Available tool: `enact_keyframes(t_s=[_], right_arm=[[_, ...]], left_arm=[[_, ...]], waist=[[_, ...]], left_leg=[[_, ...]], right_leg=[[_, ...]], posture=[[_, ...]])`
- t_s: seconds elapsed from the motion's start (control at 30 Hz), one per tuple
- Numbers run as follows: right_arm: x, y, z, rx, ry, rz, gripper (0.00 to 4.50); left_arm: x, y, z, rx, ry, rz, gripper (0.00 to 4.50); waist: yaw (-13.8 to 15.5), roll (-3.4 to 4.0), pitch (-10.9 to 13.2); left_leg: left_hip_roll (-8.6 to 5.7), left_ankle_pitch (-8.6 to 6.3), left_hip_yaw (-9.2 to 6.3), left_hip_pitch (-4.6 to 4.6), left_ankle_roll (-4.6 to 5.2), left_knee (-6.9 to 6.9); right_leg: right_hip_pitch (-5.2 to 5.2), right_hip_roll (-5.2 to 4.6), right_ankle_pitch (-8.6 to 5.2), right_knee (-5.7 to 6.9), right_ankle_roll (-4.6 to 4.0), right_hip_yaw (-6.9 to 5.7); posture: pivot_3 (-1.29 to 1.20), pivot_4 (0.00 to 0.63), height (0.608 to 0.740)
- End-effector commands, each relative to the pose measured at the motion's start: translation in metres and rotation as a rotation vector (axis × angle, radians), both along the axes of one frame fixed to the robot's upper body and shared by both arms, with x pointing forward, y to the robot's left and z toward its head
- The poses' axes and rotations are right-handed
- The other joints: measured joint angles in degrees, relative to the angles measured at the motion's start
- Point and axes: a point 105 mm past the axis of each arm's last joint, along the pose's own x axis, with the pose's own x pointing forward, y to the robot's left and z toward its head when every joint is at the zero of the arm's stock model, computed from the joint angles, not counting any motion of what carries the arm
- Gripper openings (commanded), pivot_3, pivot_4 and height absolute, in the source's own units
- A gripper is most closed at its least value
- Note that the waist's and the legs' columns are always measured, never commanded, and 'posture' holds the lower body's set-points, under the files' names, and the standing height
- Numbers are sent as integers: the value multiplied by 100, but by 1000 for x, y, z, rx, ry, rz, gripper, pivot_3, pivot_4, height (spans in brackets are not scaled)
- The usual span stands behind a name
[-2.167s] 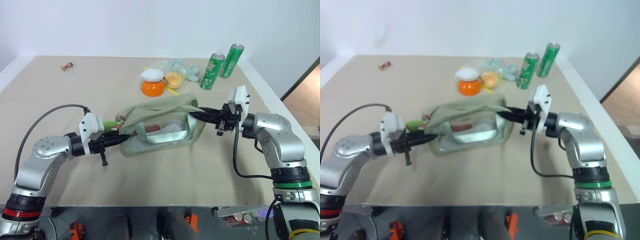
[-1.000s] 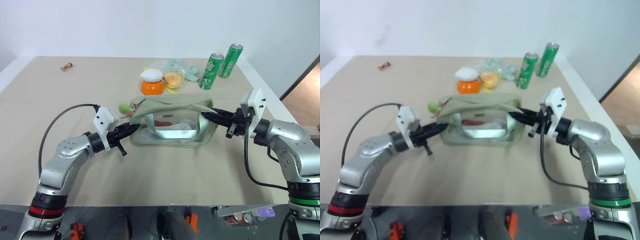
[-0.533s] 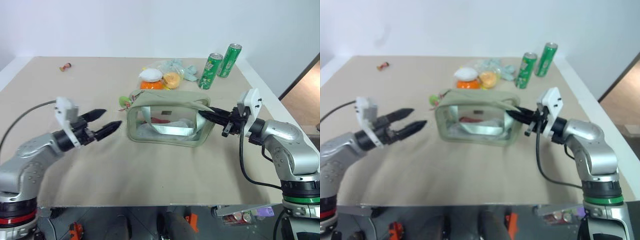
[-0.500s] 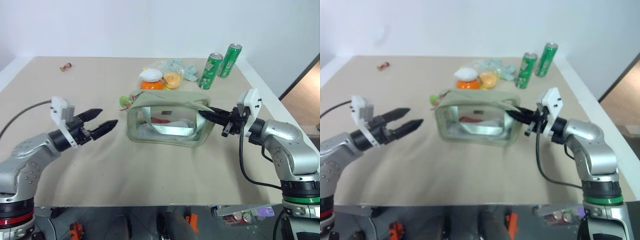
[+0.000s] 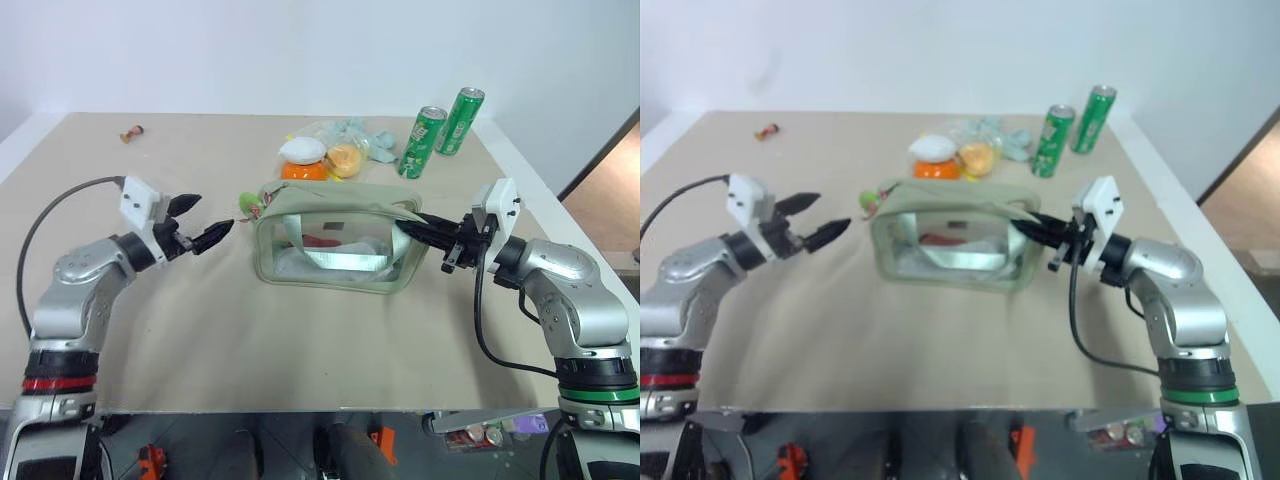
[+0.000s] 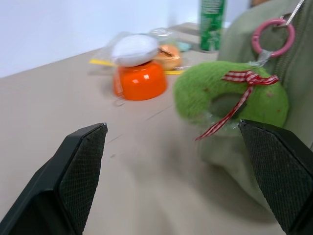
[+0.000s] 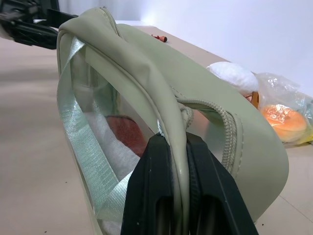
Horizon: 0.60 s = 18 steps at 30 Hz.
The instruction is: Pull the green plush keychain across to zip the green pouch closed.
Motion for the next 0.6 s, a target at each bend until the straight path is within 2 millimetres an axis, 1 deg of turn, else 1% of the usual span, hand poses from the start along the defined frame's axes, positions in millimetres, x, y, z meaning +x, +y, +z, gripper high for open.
enact_keyframes(t_s=[0.03,0.13,0.23,0.3,0.4,0.43,0.5,0.53,0.6], right_arm=[[-2,-1,8,-1,-45,-8,182],[-4,-3,7,-5,-46,-16,182],[-5,-8,7,-8,-46,-31,182],[-6,-11,6,-11,-48,-39,182],[-7,-12,5,-12,-49,-42,182],[-7,-12,5,-13,-50,-42,182],[-8,-12,5,-15,-53,-43,182],[-8,-12,6,-15,-54,-44,182],[-8,-12,6,-17,-57,-43,182]], left_arm=[[8,-7,11,17,-50,-66,4466],[14,-13,14,1,-53,-109,4466],[21,-19,14,-23,-10,-155,4466],[23,-26,14,-23,-11,-198,4466],[26,-31,16,-18,-13,-226,4466],[27,-31,14,-7,-13,-232,3939],[29,-32,13,0,-15,-239,3300],[30,-33,13,-2,-18,-239,3080],[31,-34,12,12,-25,-245,2291]], waist=[[-1,0,0],[-10,0,0],[1,-1,0],[9,-1,0],[4,-1,-1],[-2,-1,-1],[-2,-1,-1],[0,-1,-1],[6,-1,-1]], left_leg=[[-1,0,0,0,0,0],[-1,0,3,-1,0,0],[-5,0,-1,-6,0,3],[-7,0,-2,-7,0,5],[-13,0,-1,-8,0,6],[-15,0,-1,-9,0,6],[-15,0,-1,-10,0,6],[-15,0,-2,-10,0,6],[-15,0,-5,-10,0,6]], right_leg=[[0,0,0,0,0,0],[-1,-1,0,0,1,3],[0,4,0,0,1,-4],[0,4,1,0,3,-4],[0,3,1,0,4,-2],[0,2,1,0,5,-2],[0,2,1,-1,6,-1],[0,3,1,-1,6,-2],[0,3,1,-1,6,-5]], posture=[[0,150,740],[0,150,740],[0,150,740],[0,150,740],[0,150,740],[0,150,740],[0,150,740],[0,150,740],[0,150,740]])
